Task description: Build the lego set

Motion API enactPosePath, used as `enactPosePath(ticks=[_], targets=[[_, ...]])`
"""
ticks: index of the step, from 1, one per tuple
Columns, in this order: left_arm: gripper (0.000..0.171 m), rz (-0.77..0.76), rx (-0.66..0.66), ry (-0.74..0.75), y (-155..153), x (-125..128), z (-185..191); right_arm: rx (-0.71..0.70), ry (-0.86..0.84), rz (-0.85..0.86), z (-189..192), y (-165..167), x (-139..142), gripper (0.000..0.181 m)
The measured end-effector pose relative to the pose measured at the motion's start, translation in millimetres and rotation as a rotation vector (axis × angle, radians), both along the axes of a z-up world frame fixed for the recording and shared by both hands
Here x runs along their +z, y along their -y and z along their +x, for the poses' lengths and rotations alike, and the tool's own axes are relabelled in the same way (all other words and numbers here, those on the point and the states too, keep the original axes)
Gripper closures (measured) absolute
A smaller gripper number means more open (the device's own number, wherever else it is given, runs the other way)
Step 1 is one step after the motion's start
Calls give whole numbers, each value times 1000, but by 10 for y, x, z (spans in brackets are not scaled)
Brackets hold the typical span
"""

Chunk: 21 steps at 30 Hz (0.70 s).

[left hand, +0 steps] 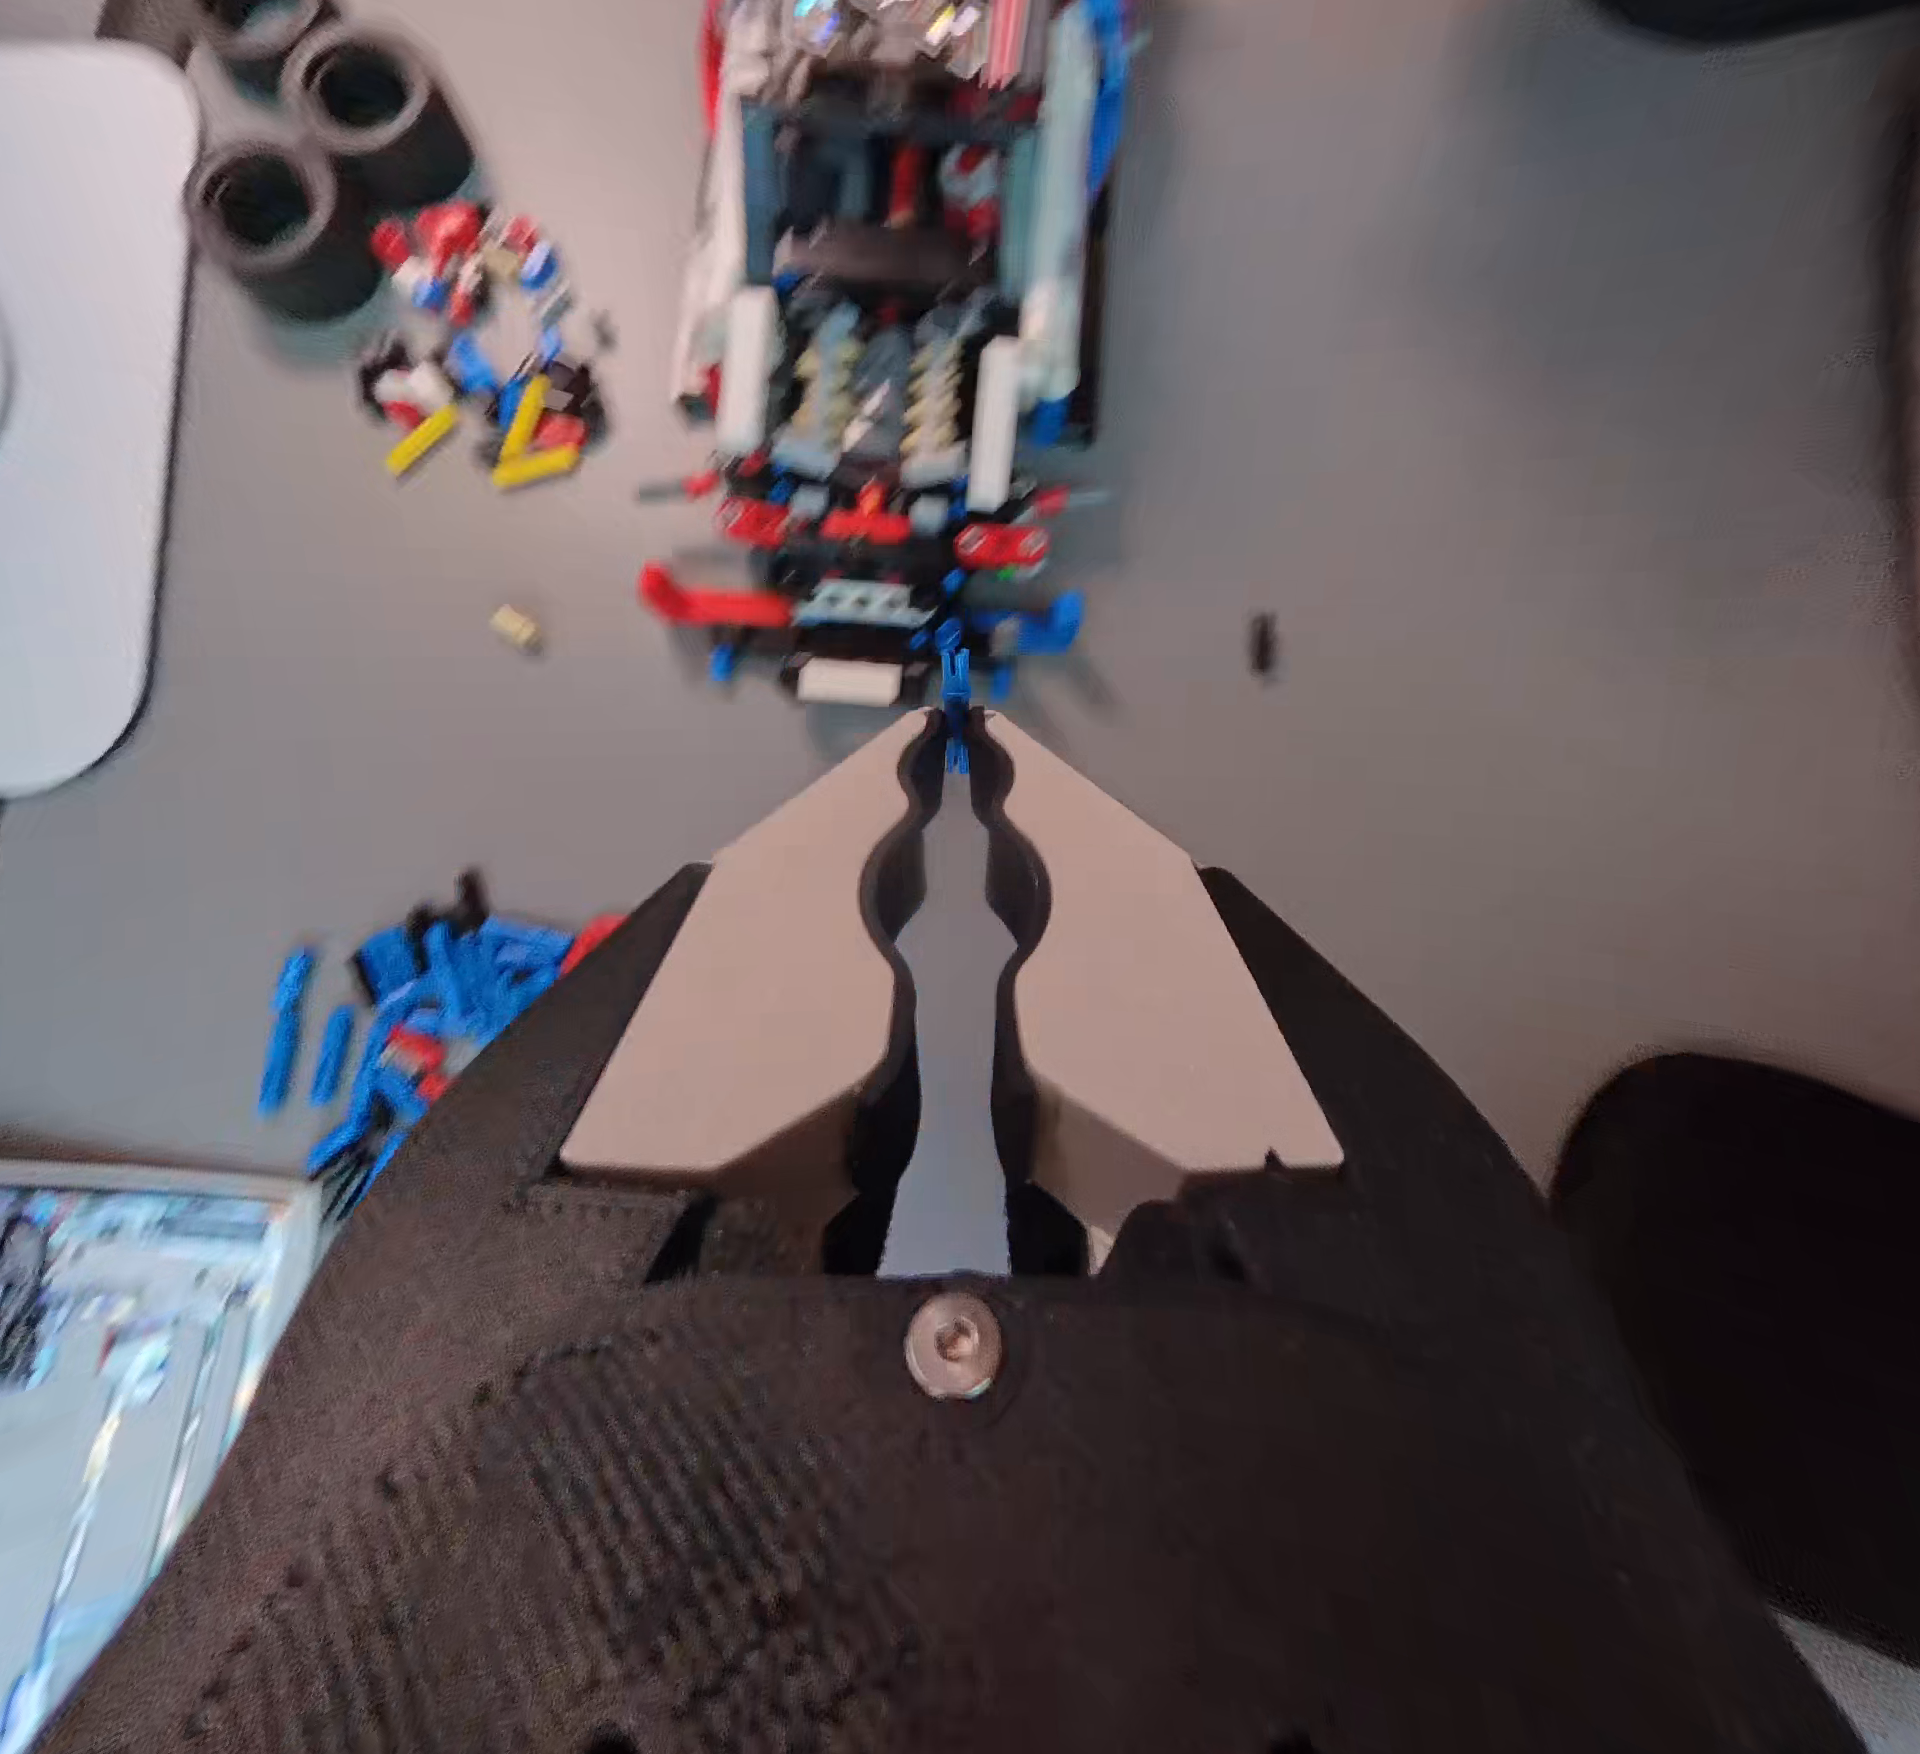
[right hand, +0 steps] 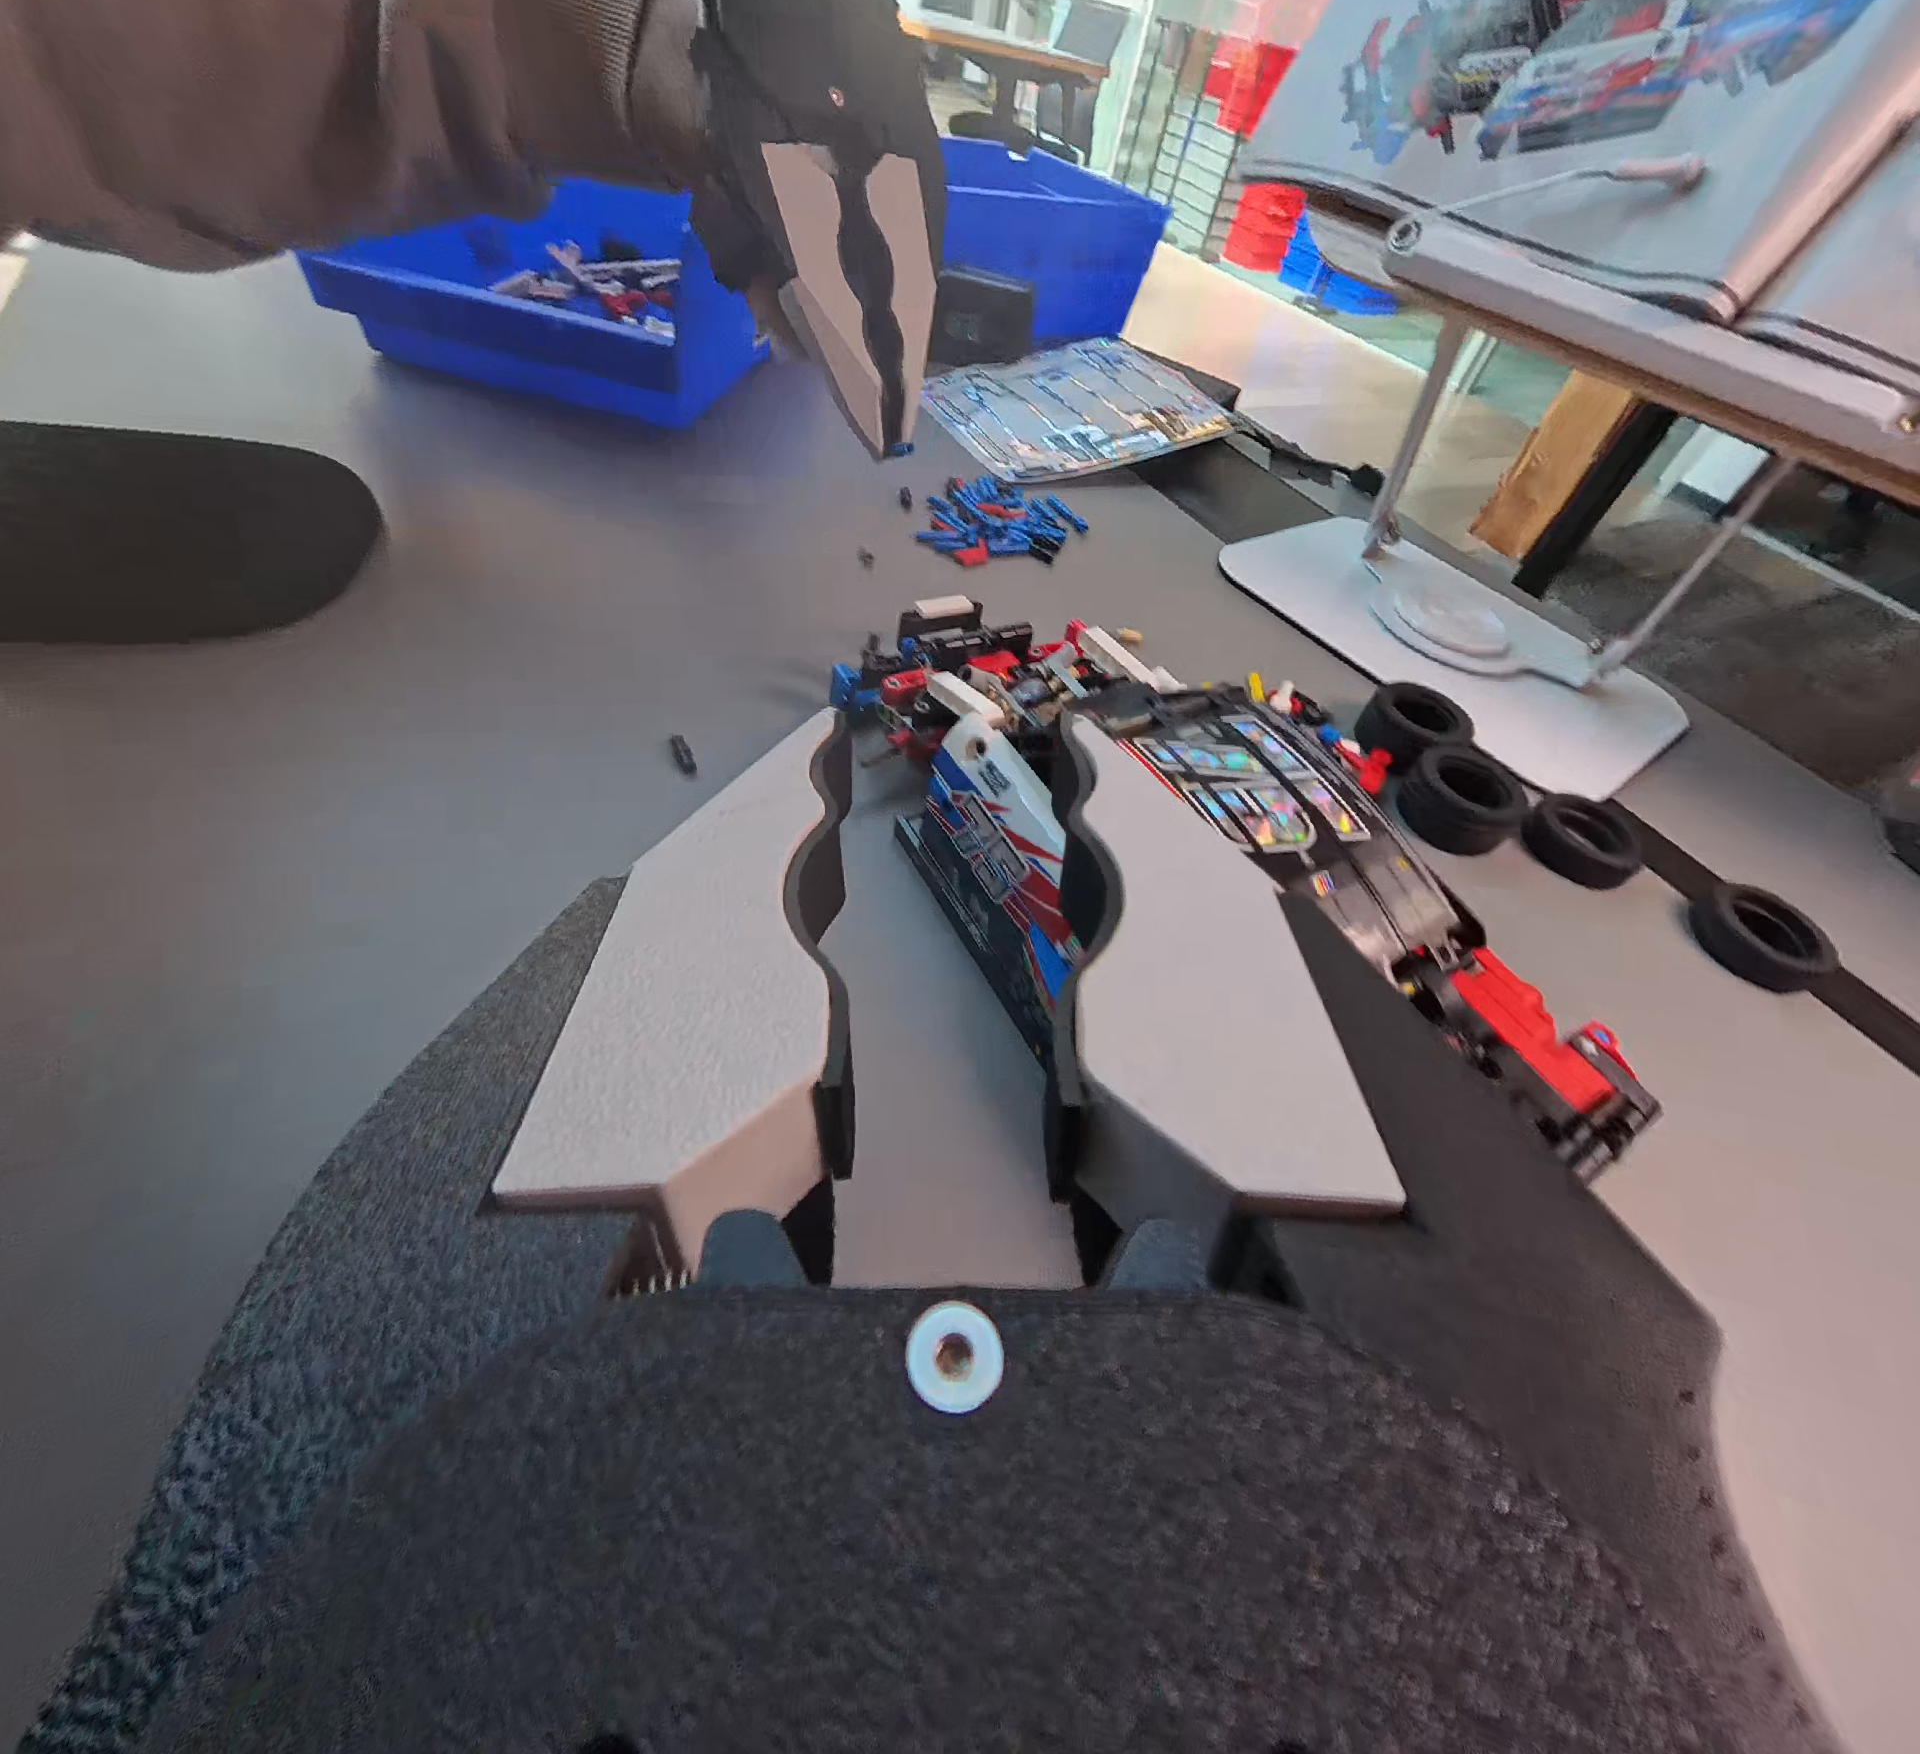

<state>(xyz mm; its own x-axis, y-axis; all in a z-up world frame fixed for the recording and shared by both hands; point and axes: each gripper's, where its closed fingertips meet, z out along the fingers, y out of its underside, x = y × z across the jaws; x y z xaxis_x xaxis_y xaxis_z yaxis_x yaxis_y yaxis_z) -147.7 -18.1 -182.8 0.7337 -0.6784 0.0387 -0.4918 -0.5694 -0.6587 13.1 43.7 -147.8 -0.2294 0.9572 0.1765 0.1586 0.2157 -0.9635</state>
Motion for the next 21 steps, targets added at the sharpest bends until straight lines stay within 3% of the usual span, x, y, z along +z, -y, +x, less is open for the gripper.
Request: enactPosePath(ticks=[3, 6, 21], targets=[[169, 21, -155, 135, 71, 188, 727, 123, -40, 73, -186, 338, 110, 155], [169, 12, -244, 178, 102, 281, 1089, 215, -21, 209, -334, 604, 92, 153], [168, -21, -300, 202, 218, 231, 1334, 302, -4, 328, -368, 868, -52, 178]])
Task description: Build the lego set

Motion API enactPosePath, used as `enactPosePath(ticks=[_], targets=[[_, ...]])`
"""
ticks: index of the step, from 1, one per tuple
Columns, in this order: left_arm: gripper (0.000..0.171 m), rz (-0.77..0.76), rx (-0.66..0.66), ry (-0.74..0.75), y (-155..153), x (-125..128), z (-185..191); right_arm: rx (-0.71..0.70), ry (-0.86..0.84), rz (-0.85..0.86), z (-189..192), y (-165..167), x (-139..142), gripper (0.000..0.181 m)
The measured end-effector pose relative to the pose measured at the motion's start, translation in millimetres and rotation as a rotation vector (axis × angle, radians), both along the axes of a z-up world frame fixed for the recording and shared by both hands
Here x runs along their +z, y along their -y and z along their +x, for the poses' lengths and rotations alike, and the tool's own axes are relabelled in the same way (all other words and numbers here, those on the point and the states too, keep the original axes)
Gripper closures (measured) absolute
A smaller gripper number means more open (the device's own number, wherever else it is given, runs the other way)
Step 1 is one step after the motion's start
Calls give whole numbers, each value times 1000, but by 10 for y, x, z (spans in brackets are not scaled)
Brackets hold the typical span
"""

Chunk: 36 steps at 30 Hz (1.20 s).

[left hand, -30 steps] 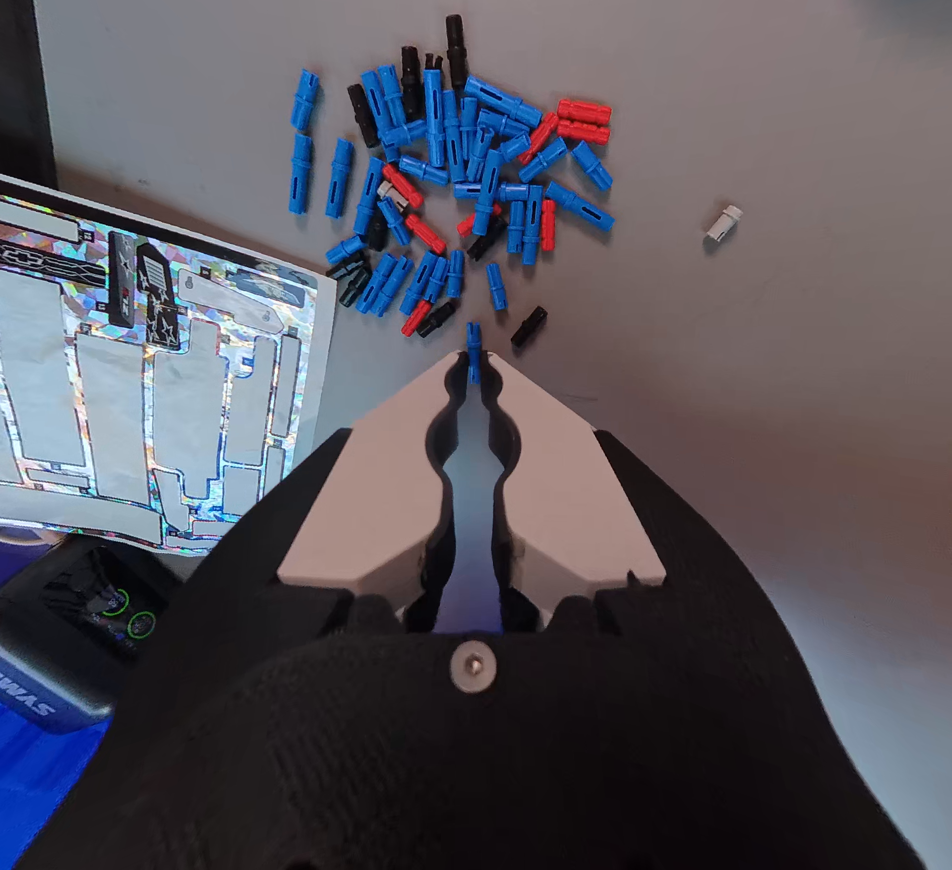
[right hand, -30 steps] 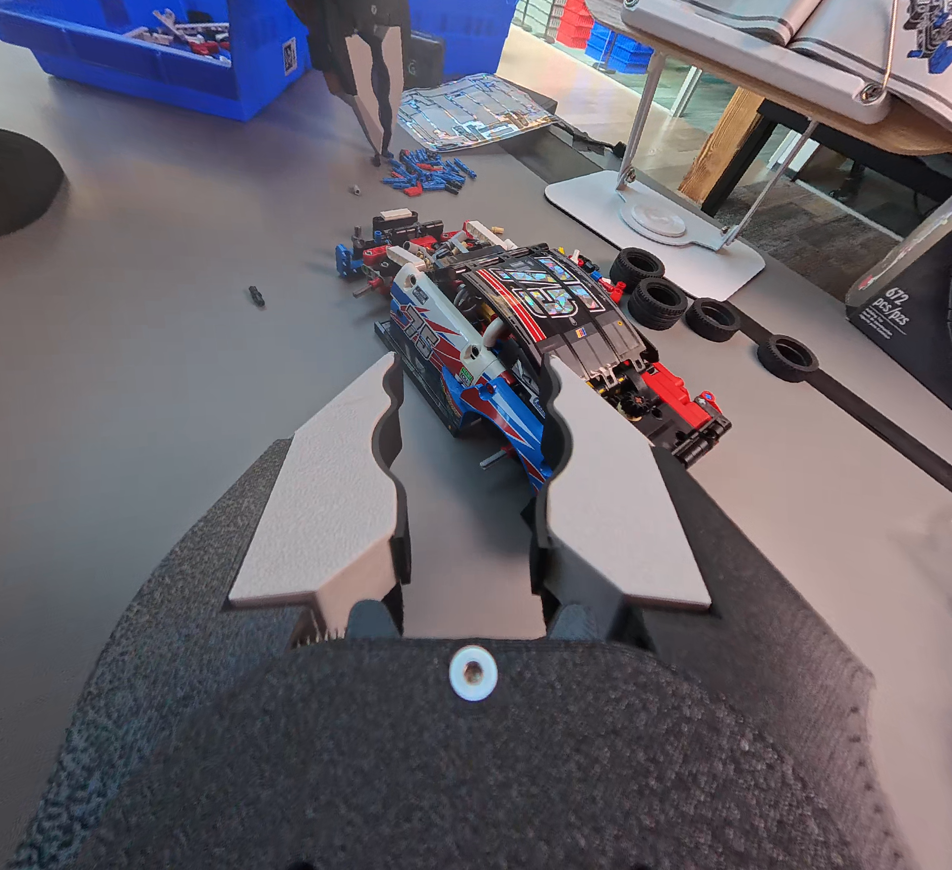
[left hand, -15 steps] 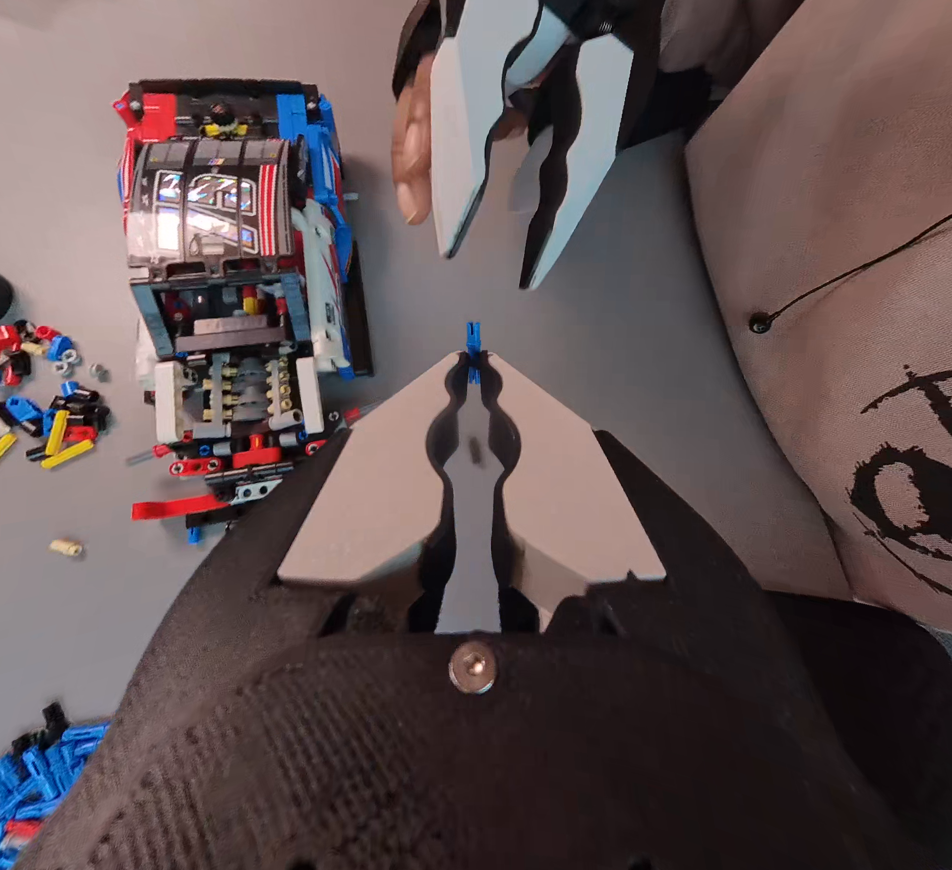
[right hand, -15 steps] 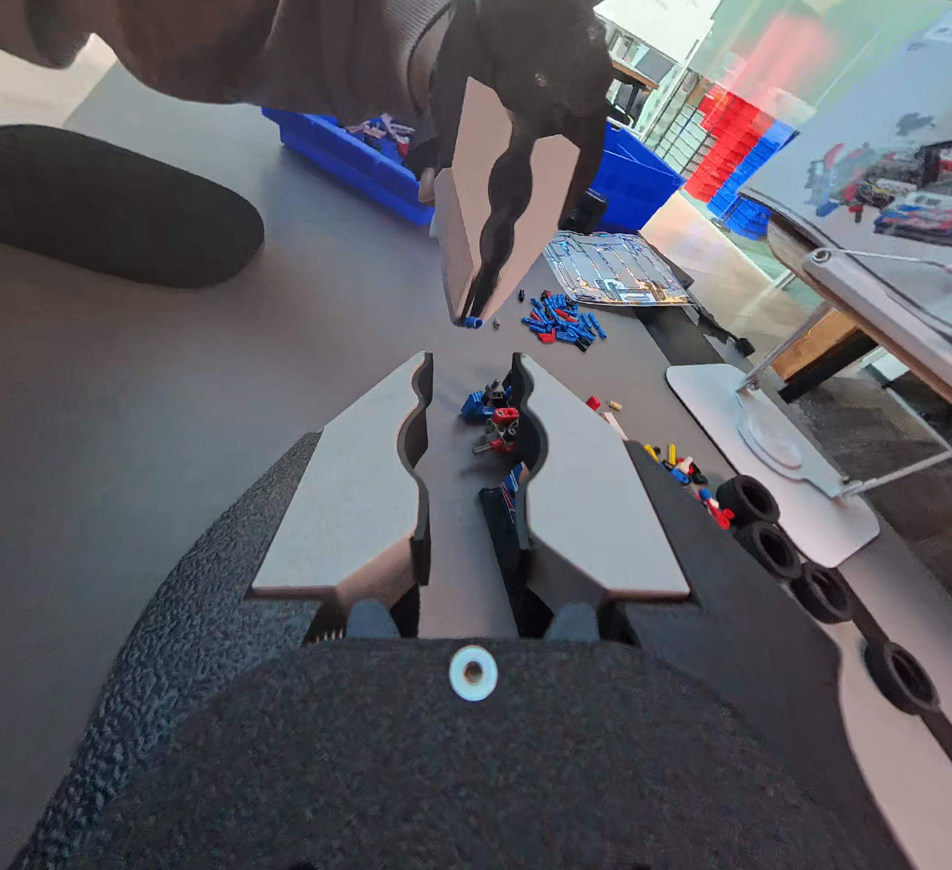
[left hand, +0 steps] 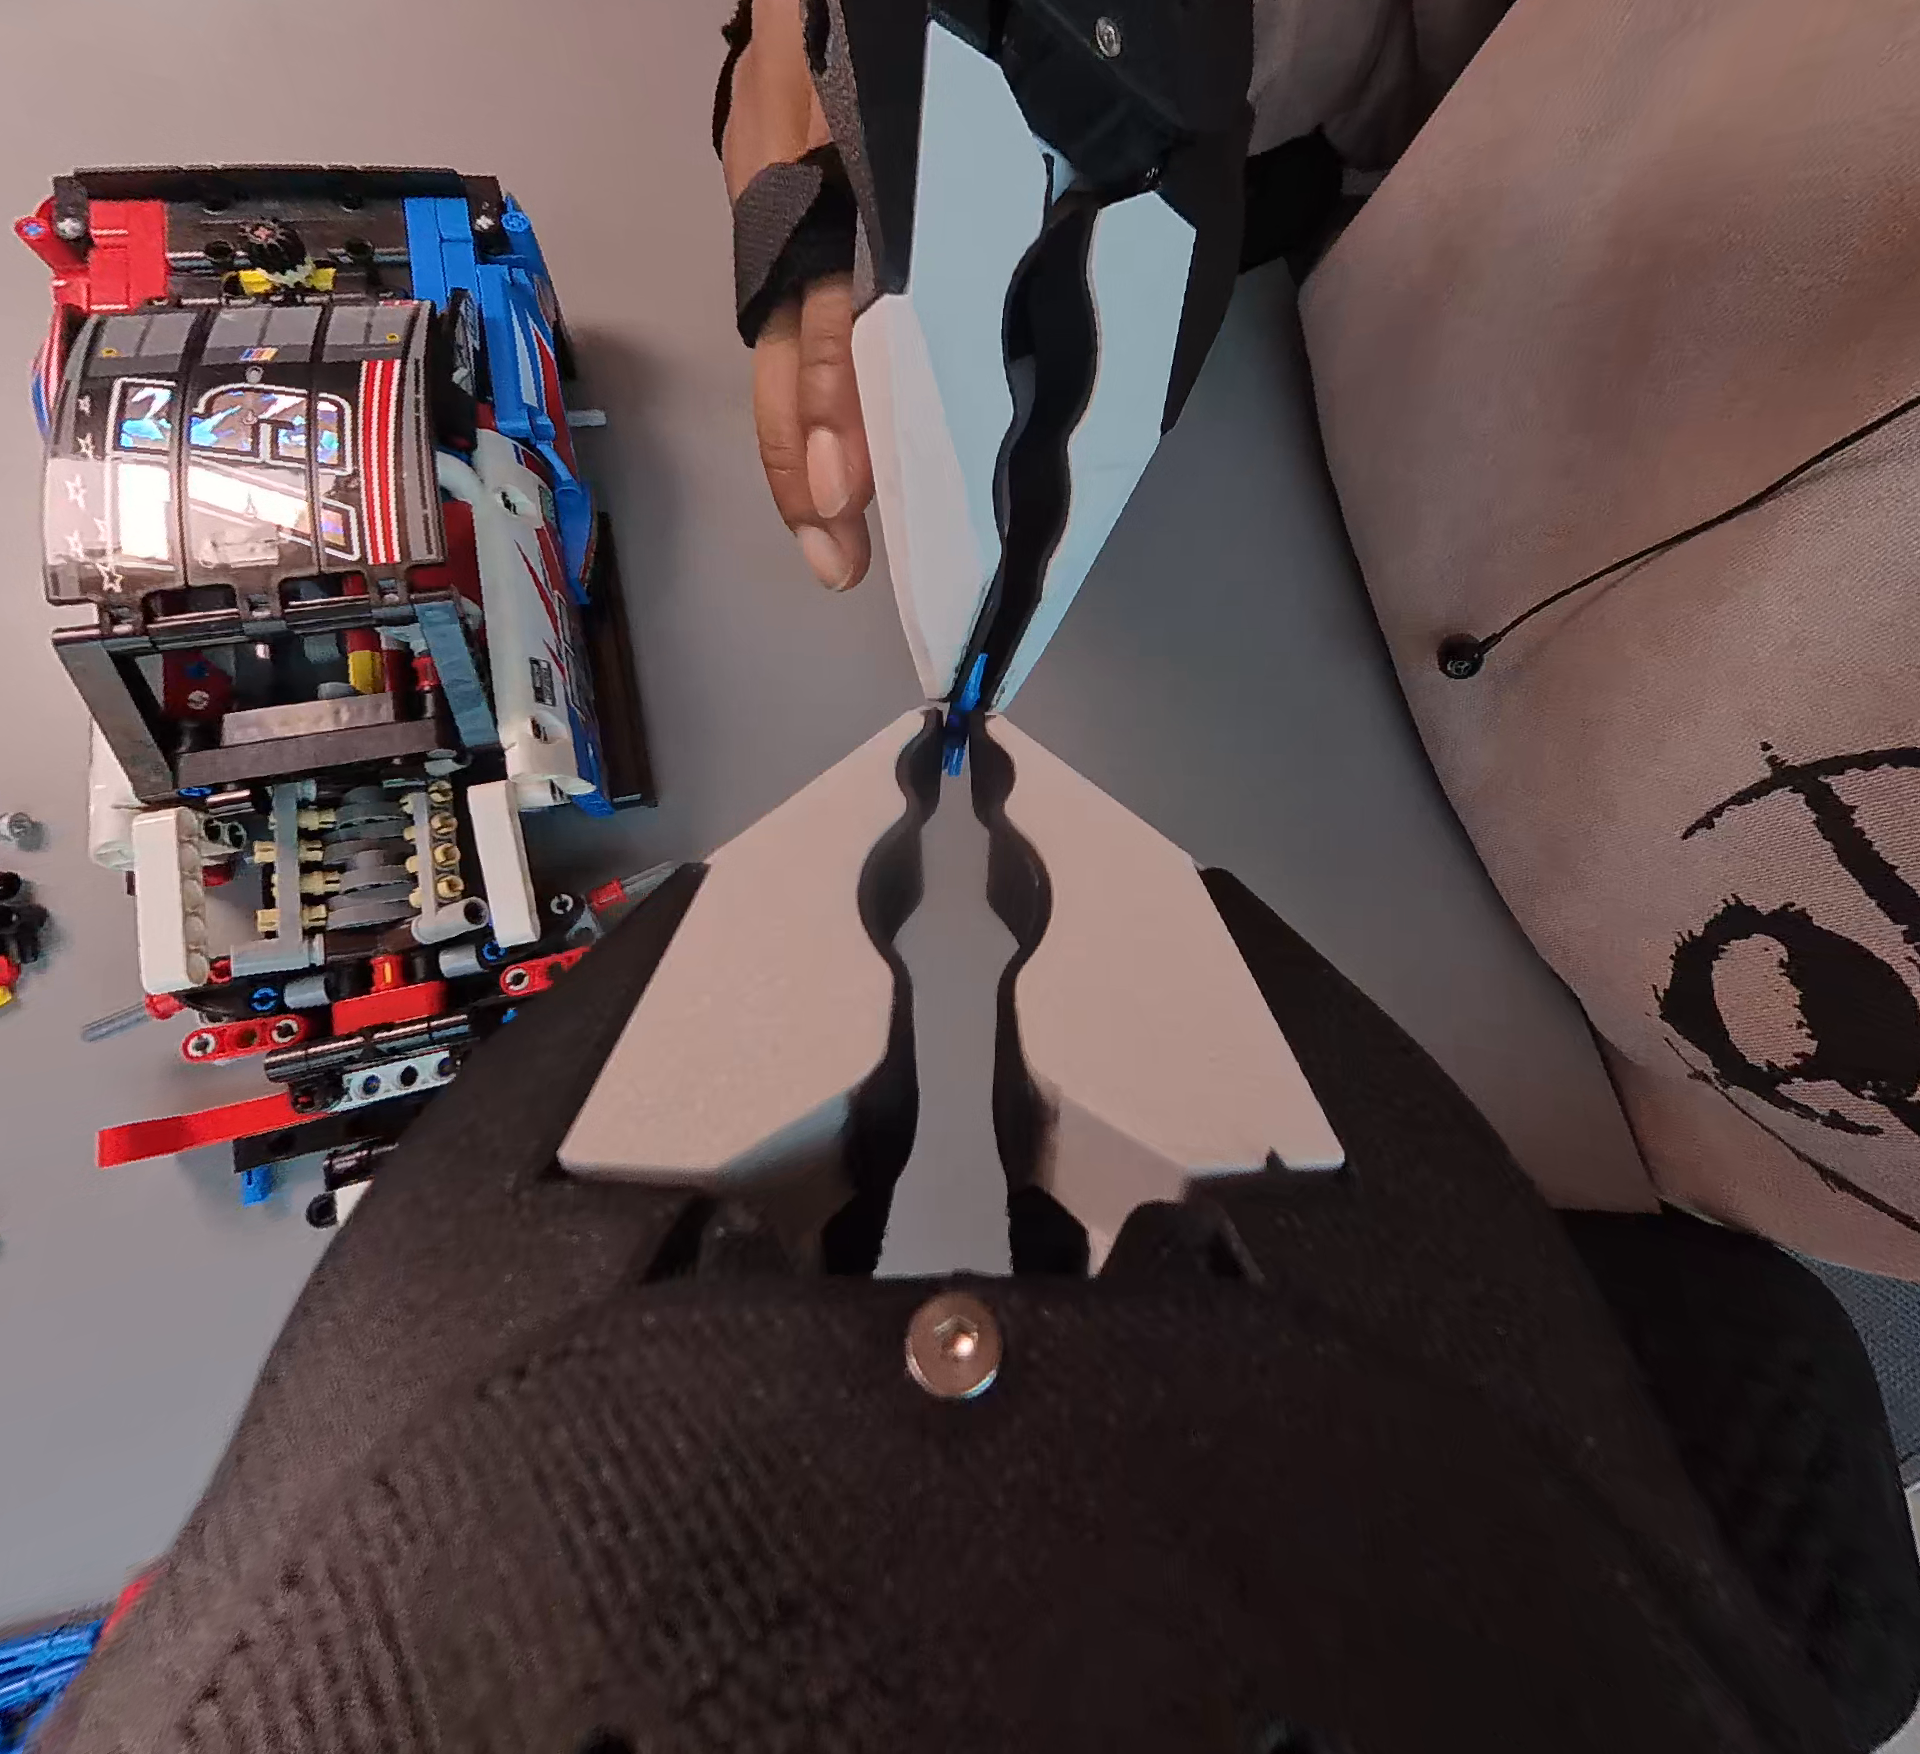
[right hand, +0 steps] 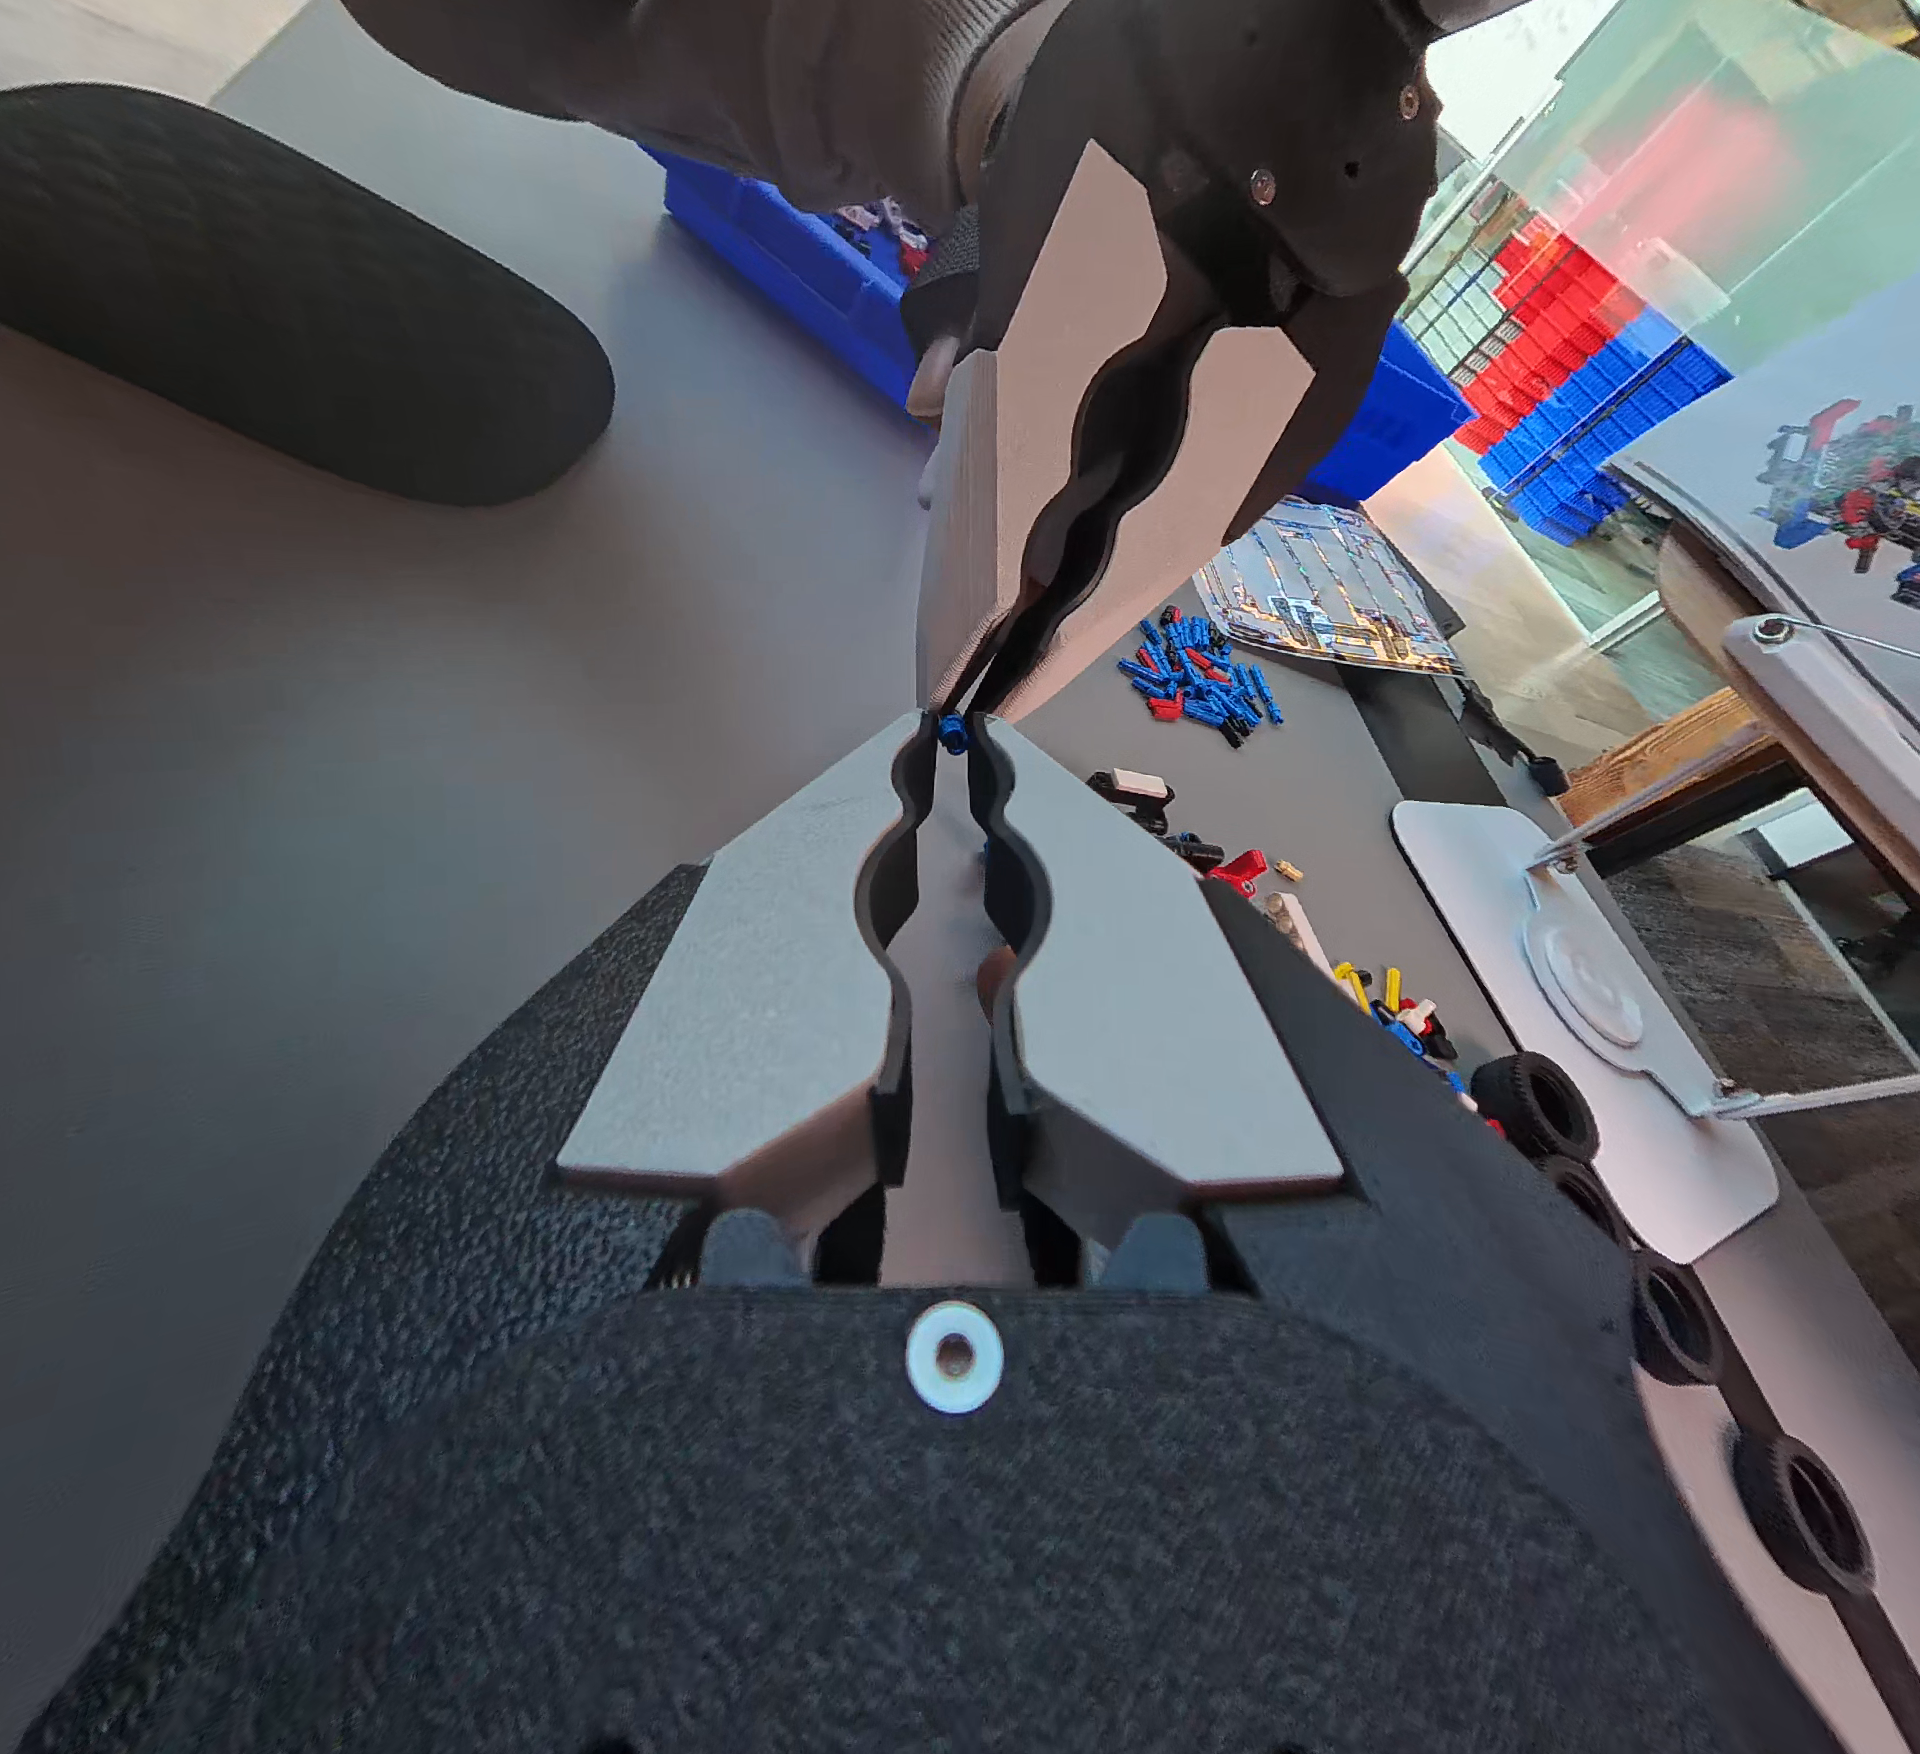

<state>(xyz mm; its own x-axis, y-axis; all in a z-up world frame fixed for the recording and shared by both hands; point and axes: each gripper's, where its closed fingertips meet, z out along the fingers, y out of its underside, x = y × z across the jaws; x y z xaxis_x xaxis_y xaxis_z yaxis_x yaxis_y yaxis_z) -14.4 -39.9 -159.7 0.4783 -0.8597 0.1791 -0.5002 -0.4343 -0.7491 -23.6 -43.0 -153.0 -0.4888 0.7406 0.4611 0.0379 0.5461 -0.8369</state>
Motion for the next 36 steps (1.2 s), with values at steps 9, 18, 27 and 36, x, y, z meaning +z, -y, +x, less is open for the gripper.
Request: enactPosePath(ticks=[9, 18, 27, 36], targets=[[168, 50, 62, 82, 44, -46, 22, 26, 45, -59, 27, 53, -60, 178], [167, 181, 136, 72, 28, -9, 15, 36, 49, -200, 13, 46, 4, 178], [168, 269, 264, -260, -97, -134, -565, -45, 61, -189, -35, -112, -39, 156], [168, -195, 343, -799, 97, -837, -2497, -125, 80, -295, 170, -446, 8, 152]])
